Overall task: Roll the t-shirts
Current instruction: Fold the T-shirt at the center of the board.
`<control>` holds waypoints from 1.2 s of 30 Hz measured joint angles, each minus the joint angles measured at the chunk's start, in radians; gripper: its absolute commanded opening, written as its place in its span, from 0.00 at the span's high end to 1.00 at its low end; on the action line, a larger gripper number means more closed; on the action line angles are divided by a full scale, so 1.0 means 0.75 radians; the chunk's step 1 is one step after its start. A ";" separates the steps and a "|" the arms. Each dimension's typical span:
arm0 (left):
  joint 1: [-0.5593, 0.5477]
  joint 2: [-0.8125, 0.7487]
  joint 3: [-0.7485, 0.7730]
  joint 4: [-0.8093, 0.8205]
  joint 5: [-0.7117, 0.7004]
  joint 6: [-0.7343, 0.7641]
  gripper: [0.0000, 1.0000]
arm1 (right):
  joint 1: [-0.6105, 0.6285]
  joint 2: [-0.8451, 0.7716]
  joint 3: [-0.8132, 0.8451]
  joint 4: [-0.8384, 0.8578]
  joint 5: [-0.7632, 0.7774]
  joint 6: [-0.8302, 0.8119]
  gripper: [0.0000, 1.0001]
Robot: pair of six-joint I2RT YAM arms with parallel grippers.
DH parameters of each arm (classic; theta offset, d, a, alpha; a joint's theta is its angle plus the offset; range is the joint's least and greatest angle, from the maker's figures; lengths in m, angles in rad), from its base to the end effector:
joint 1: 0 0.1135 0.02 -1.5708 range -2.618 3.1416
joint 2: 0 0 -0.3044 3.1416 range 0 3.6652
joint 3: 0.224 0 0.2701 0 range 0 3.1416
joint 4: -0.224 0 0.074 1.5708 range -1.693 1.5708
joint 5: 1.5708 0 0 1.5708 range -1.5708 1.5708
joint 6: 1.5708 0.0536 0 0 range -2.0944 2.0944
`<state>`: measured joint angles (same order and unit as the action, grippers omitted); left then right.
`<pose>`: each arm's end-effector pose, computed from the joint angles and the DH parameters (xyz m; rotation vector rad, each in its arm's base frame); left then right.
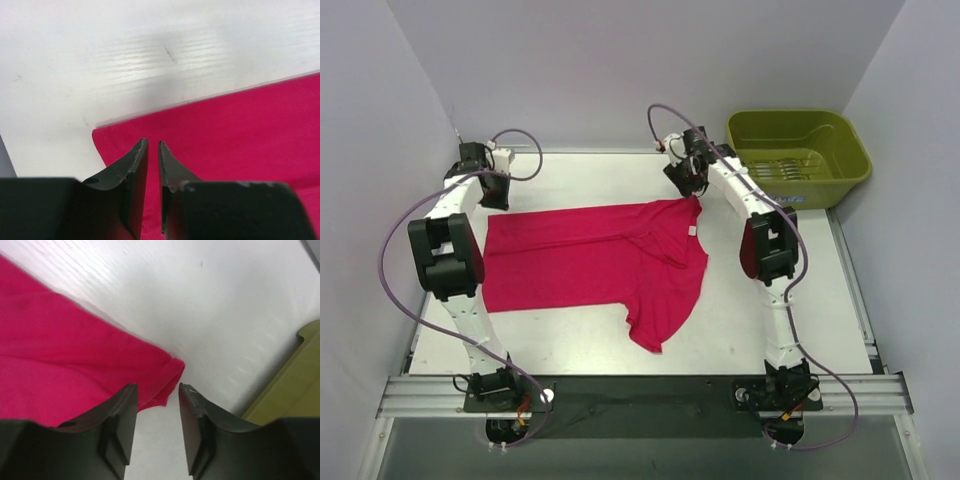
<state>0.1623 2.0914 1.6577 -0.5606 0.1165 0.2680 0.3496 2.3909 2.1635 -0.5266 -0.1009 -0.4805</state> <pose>0.4993 0.0754 0.2147 0.1791 2.5485 0.0162 0.5670 0.2125 0.2331 -0.9819 2.1026 0.0512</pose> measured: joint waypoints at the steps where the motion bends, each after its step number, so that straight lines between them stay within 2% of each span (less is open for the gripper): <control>1: -0.004 -0.026 0.003 0.000 0.016 -0.007 0.69 | -0.003 -0.058 -0.035 0.008 -0.051 0.026 0.57; 4: -0.017 -0.121 0.003 -0.007 0.047 -0.029 0.68 | 0.005 -0.232 -0.135 0.006 -0.255 0.096 0.57; 7: -0.026 -0.200 0.002 -0.006 0.061 -0.033 0.68 | 0.033 -0.313 -0.173 -0.018 -0.437 0.163 0.55; 14: -0.025 -0.285 -0.115 -0.002 0.066 -0.035 0.68 | 0.105 -0.212 -0.192 -0.119 -0.656 0.253 0.49; 22: -0.008 -0.286 -0.194 -0.020 0.084 -0.035 0.68 | 0.161 -0.093 -0.205 -0.182 -0.675 0.237 0.46; 36: 0.072 -0.367 -0.308 -0.018 0.110 -0.052 0.69 | 0.191 -0.006 -0.196 -0.182 -0.575 0.200 0.47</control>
<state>0.2165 1.8160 1.4269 -0.5739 0.1989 0.2291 0.4927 2.3863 2.0163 -0.6632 -0.5320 -0.3305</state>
